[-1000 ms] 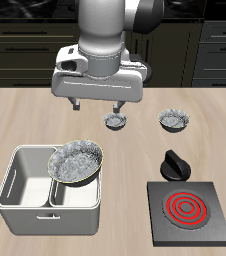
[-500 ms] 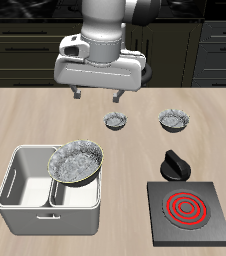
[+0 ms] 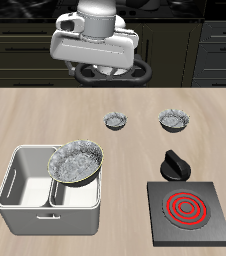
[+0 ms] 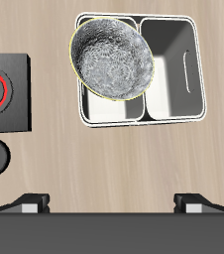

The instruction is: Place the largest bowl in the left side of the drainer and the medium bowl in the right side

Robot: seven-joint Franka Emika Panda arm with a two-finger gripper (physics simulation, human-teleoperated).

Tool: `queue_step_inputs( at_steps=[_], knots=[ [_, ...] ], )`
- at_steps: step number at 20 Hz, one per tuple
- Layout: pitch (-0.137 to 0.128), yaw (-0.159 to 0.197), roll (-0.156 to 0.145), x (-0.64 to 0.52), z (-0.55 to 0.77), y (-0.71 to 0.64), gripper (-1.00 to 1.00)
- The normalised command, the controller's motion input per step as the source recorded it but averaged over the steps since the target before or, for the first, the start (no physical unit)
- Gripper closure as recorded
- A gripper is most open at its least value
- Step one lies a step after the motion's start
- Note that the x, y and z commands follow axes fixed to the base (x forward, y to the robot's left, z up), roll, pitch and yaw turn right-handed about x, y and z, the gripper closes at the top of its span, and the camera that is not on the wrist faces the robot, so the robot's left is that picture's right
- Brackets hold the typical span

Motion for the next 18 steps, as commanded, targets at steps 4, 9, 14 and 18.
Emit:
queue_step_inputs(
  at_steps=[4, 9, 14, 18],
  knots=[
    [-0.057, -0.001, 0.015, -0.51, 0.08, 0.07, -1.0],
    [-0.004, -0.017, -0.01, -0.2, -0.15, -0.07, -1.0],
    [-0.002, -0.019, -0.008, -0.24, -0.23, 0.0, -1.0],
    [-0.015, 0.023, -0.018, -0.14, -0.06, 0.01, -1.0]
  ],
)
